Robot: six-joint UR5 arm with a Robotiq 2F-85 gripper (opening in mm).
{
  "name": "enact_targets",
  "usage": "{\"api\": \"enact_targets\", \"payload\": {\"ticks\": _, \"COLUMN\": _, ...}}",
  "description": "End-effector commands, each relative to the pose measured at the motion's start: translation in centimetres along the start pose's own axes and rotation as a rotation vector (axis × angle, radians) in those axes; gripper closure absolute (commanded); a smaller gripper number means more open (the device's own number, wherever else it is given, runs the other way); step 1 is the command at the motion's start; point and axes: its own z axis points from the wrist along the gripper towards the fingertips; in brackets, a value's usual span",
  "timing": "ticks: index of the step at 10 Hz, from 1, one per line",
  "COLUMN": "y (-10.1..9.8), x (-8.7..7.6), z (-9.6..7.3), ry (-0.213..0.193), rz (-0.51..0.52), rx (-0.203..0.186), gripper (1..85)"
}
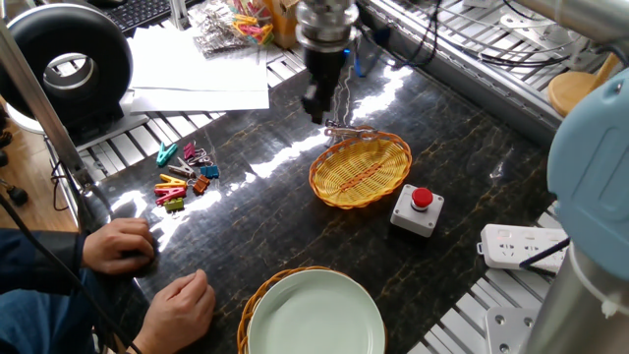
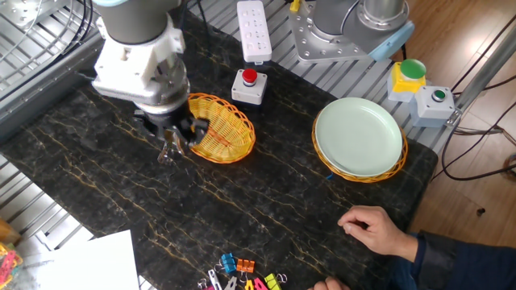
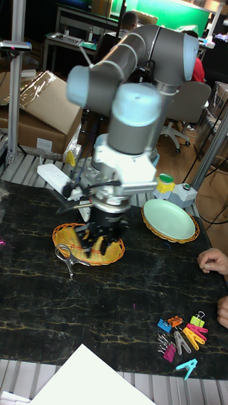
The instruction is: Use a clamp
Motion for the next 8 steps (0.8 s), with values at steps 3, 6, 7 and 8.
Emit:
{"api": "enact_targets", "payload": {"ticks": 3, "y": 4.0, "x": -4.1, "z": -2.2, "ry": -0.070, "rz": 0.248, "rx": -0.023, "gripper": 84.7}}
{"api": "enact_targets", "payload": {"ticks": 6, "y": 4.7, "x": -6.0, "z": -2.1, "ry": -0.130, "rz": 0.230, "rx": -0.015, "gripper": 84.7}}
{"api": "enact_targets", "payload": {"ticks": 7, "y": 4.6, "x": -6.1, "z": -2.1, "ry": -0.133, "rz": 0.224, "rx": -0.011, "gripper": 84.7}}
{"api": "enact_targets", "payload": {"ticks": 8, "y": 4.5, "x": -6.1, "z": -2.1, "ry": -0.131, "rz": 0.209, "rx": -0.006, "gripper": 84.7}}
